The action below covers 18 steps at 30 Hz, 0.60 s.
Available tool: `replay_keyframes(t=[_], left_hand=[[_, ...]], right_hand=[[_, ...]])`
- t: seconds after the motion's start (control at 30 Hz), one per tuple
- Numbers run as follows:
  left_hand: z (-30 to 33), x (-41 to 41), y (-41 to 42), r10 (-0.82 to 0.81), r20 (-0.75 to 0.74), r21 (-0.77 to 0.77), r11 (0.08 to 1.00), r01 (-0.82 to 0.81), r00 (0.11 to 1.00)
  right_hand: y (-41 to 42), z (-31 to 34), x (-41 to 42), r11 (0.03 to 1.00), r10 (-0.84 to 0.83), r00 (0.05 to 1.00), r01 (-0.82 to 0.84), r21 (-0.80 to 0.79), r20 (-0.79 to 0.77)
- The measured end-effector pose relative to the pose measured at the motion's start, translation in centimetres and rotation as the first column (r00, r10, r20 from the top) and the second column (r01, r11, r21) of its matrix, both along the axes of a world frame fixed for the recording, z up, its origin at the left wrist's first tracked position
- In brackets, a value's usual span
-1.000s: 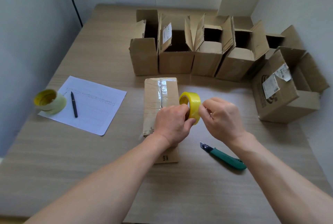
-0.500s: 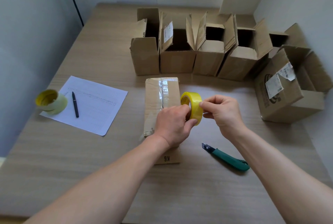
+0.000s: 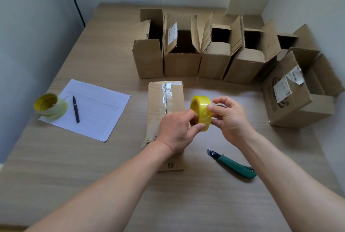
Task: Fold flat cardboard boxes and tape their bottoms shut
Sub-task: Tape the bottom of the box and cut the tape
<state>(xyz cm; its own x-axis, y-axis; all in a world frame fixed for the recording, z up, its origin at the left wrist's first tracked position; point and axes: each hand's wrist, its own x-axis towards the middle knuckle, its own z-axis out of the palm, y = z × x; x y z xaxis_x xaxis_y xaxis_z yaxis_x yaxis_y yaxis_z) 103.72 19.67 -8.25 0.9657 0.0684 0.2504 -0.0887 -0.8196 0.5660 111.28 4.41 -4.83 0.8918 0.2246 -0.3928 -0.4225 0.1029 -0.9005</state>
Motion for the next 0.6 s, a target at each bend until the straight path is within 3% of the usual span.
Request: replay_keyframes(t=[0.07, 0.13, 0.2, 0.3, 0.37, 0.4, 0.43, 0.47, 0.53, 0.6], left_hand=[[0.0, 0.1, -0.1, 0.029, -0.005, -0.065, 0.997, -0.029, 1.000], [0.2, 0.1, -0.1, 0.085, -0.006, -0.190, 0.978, -0.085, 0.996], [0.1, 0.1, 0.2, 0.141, -0.003, -0.321, 0.938, -0.135, 0.990], [0.7, 0.2, 0.4, 0.136, -0.070, -0.528, 0.836, -0.152, 0.988], [1.9, 0.3, 0.5, 0.103, -0.149, -0.714, 0.677, -0.179, 0.984], [2.7, 0.2, 0.9, 0.103, -0.150, -0.786, 0.590, -0.181, 0.983], [3.3, -0.1, 1.5, 0.134, -0.118, -0.823, 0.541, -0.173, 0.984], [3.7, -0.6, 2.4, 0.206, -0.062, -0.802, 0.572, -0.172, 0.977], [3.4, -2.3, 4.4, 0.379, 0.132, -0.596, 0.769, -0.232, 0.916], [2.1, -4.4, 5.3, 0.467, 0.196, -0.377, 0.848, -0.373, 0.862]], right_hand=[[-1.3, 0.2, 0.3, 0.993, -0.021, 0.985, 0.040, -0.109, 0.172], [-3.2, -0.2, 0.4, 0.929, 0.085, 0.924, 0.062, -0.365, 0.374], [-5.0, -1.6, -0.2, 0.714, 0.302, 0.846, 0.103, -0.692, 0.438], [-6.9, -4.7, -2.7, 0.291, 0.604, 0.771, 0.023, -0.956, 0.202], [-7.5, -6.8, -4.5, 0.119, 0.670, 0.742, -0.119, -0.986, -0.009], [-7.6, -7.4, -5.1, 0.078, 0.670, 0.740, -0.138, -0.987, -0.051], [-7.4, -7.5, -5.4, 0.072, 0.659, 0.751, -0.125, -0.990, -0.047], [-7.2, -7.4, -5.3, 0.126, 0.643, 0.765, -0.060, -0.990, 0.035], [-5.9, -6.3, -5.2, 0.353, 0.594, 0.729, 0.143, -0.924, 0.340], [-3.3, -4.8, -5.6, 0.566, 0.560, 0.613, 0.208, -0.798, 0.557]])
